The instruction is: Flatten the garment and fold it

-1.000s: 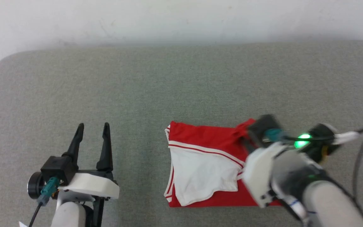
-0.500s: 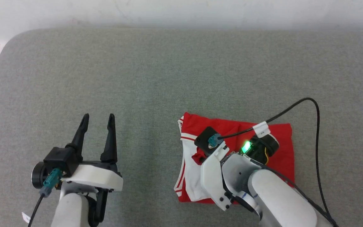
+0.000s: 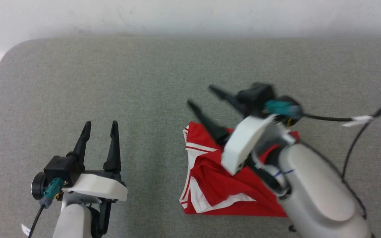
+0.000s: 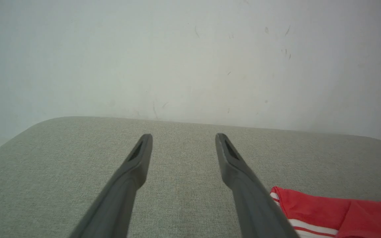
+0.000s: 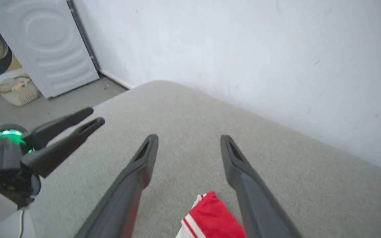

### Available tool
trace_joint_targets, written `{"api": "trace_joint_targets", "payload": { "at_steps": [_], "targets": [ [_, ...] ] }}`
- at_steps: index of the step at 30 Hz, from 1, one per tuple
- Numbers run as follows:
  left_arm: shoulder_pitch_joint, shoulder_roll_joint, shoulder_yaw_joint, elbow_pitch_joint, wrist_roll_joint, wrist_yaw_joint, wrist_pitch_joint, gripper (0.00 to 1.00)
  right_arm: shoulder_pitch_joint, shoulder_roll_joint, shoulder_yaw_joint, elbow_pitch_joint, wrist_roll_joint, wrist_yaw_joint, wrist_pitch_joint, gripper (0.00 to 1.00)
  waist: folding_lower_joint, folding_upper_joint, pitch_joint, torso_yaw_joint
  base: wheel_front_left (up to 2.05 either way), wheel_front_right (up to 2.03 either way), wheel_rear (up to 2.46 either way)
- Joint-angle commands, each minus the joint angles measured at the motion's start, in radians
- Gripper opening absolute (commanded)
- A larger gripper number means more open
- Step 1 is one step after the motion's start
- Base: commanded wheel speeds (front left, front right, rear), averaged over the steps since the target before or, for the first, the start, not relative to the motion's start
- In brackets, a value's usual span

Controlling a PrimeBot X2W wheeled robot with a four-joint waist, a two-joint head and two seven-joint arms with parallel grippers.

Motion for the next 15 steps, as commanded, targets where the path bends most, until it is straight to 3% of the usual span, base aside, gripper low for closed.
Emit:
{"api": "trace_joint_targets", "payload": {
  "at_steps": [1,8,15],
  "targets": [
    [0.011,-0.005,0.005,-0.002,0.000,0.001,-0.005,1.00,0.008,-0.001,-0.052,-0.031,0.003,-0.002,-0.056,1.00,0.0001,0.0000,-0.018,-0.018,0.00,0.00,0.00],
    [0.023,-0.005,0.016,-0.019,0.005,0.000,-0.005,1.00,0.171,0.000,-0.363,-0.157,0.001,-0.002,-0.230,1.00,0.0001,0.0000,-0.040,-0.052,0.00,0.00,0.00],
    [0.028,-0.005,0.012,-0.033,0.003,0.001,-0.005,1.00,0.340,0.000,-0.576,-0.104,0.107,-0.002,-0.183,1.00,0.0001,0.0000,-0.040,-0.073,0.00,0.00,0.00]
  ]
}}
